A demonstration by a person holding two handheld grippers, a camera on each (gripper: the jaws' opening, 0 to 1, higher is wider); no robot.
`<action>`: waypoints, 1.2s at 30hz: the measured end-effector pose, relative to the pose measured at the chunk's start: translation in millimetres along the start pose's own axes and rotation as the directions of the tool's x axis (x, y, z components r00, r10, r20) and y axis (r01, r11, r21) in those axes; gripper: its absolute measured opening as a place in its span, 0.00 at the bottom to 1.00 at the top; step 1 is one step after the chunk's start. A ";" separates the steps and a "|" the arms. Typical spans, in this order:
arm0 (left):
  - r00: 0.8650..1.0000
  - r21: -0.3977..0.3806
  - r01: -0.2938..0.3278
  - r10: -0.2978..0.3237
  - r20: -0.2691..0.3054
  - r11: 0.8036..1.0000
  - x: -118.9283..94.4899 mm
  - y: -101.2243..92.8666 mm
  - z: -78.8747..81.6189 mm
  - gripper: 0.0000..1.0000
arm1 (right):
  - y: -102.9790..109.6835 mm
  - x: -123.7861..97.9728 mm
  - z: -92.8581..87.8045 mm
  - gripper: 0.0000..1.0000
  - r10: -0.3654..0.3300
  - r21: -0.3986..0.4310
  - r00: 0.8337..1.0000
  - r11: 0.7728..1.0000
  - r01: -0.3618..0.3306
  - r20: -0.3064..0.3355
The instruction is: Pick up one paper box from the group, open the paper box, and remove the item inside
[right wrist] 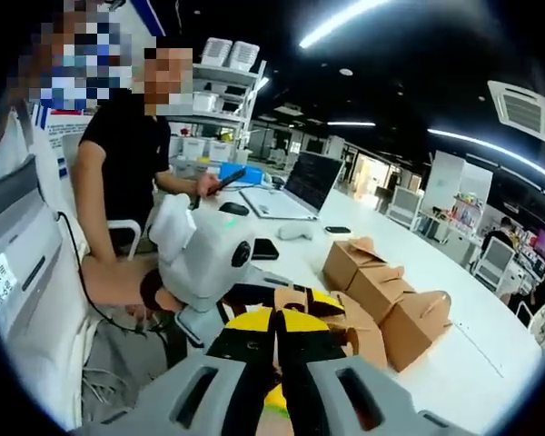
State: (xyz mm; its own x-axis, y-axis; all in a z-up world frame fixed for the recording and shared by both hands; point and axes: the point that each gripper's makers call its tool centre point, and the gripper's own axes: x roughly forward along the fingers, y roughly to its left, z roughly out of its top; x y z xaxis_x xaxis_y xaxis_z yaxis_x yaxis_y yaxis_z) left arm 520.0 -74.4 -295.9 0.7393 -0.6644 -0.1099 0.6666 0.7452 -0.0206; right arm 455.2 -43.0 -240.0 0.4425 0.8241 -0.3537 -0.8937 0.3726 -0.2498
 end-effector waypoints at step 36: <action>0.998 0.084 0.051 -0.053 0.023 0.995 -8.9 -6.6 3.9 0.75 | -55.4 -7.6 -26.2 0.43 0.005 0.411 0.993 0.910 -0.052 0.115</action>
State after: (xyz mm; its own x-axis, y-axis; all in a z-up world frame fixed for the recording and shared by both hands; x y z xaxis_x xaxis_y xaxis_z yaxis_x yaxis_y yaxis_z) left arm 509.4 -73.7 -290.9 0.7051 -0.7040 -0.0855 0.7089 0.7030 0.0573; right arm 503.3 -81.0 -247.0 0.4264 0.8695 -0.2493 -0.8669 0.4715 0.1620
